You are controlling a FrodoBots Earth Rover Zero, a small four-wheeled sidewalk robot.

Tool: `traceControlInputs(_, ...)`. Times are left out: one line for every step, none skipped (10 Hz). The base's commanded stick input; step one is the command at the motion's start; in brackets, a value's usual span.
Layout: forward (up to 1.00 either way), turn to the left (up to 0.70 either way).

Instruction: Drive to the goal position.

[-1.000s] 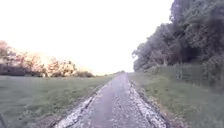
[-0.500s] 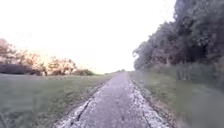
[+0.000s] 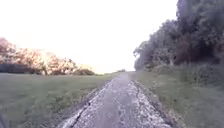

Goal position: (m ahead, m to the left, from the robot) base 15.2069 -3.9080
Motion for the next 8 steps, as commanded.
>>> traceControlInputs(0.69,0.0)
traceControlInputs(0.69,0.0)
traceControlInputs(0.69,0.0)
traceControlInputs(0.69,0.0)
traceControlInputs(0.69,0.0)
traceControlInputs(0.69,0.0)
traceControlInputs(0.69,0.0)
traceControlInputs(0.69,0.0)
